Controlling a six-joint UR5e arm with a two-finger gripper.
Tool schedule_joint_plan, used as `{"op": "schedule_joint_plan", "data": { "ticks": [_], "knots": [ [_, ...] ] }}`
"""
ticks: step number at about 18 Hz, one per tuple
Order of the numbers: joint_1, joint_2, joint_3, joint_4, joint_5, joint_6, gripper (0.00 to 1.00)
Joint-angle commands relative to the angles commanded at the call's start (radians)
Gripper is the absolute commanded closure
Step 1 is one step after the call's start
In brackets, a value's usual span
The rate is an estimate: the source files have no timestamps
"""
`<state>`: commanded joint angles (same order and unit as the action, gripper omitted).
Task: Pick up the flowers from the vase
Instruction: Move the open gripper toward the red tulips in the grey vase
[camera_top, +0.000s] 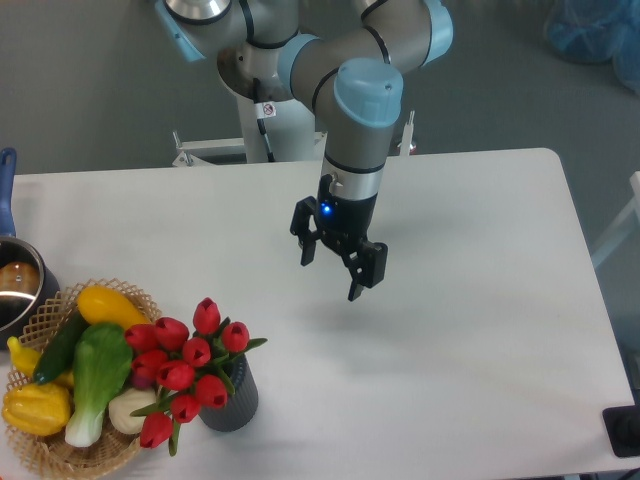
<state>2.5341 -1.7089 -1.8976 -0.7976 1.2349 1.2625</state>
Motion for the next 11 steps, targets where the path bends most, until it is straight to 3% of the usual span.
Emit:
{"op": "schedule_joint_plan", "data": {
  "ticks": [6,11],
  "knots": [
    [0.025,0.044,0.037,-0.003,-0.049,0.011,0.00],
    [0.026,0.092,0.017,-0.003,-0.064,0.003,0.00]
  ]
}}
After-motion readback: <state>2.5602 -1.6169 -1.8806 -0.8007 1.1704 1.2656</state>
